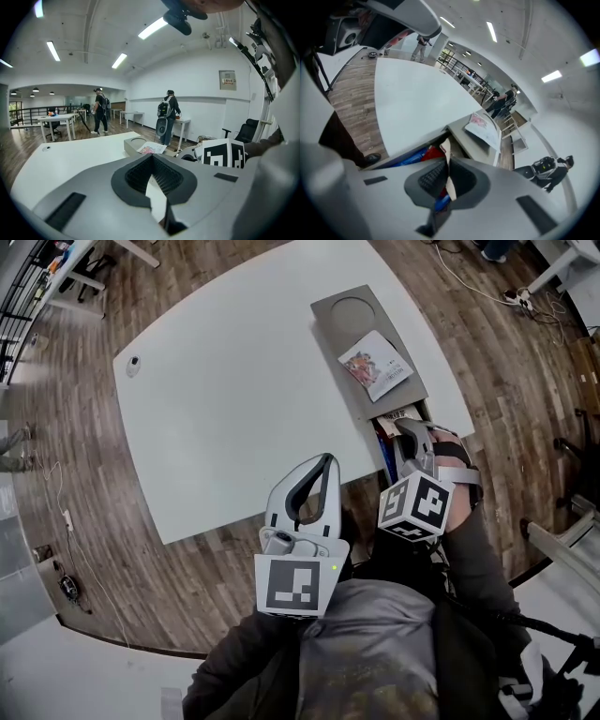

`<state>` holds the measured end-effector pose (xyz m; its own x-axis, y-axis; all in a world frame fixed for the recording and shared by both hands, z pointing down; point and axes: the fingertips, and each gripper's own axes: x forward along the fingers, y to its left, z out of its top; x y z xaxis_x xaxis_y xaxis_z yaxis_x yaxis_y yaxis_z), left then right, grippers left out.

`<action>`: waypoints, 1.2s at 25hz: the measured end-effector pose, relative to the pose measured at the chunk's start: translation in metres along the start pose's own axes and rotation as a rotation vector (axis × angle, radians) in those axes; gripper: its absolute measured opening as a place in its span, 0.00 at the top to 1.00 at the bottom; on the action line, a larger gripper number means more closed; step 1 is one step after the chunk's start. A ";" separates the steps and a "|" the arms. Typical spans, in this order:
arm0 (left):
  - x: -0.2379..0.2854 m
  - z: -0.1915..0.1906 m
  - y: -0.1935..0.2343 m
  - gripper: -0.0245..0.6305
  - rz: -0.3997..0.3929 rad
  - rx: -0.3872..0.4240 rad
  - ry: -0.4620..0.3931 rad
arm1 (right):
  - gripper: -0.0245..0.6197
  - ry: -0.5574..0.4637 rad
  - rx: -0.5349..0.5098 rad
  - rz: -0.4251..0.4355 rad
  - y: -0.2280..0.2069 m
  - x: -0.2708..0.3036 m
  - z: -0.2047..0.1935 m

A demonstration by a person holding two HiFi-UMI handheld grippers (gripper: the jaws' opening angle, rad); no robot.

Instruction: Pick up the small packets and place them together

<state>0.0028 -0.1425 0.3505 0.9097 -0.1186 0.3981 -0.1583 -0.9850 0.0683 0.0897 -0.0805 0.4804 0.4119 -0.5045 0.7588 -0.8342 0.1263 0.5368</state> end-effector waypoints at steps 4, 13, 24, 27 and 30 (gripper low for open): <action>-0.008 0.002 -0.002 0.96 -0.018 0.007 -0.013 | 0.95 -0.003 0.011 -0.009 0.006 -0.011 0.003; -0.035 0.001 -0.029 0.96 -0.103 0.043 -0.046 | 0.95 0.010 0.071 -0.051 0.030 -0.050 -0.004; -0.066 0.033 -0.047 0.96 -0.175 0.106 -0.175 | 0.95 0.002 0.148 -0.234 -0.003 -0.112 0.008; -0.071 0.039 -0.050 0.96 -0.188 0.111 -0.194 | 0.95 -0.001 0.152 -0.257 -0.007 -0.122 0.011; -0.068 0.041 -0.049 0.96 -0.191 0.115 -0.196 | 0.95 -0.001 0.156 -0.260 -0.010 -0.120 0.010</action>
<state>-0.0352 -0.0909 0.2827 0.9775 0.0593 0.2025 0.0573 -0.9982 0.0161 0.0450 -0.0297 0.3802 0.6186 -0.5033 0.6034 -0.7473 -0.1396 0.6496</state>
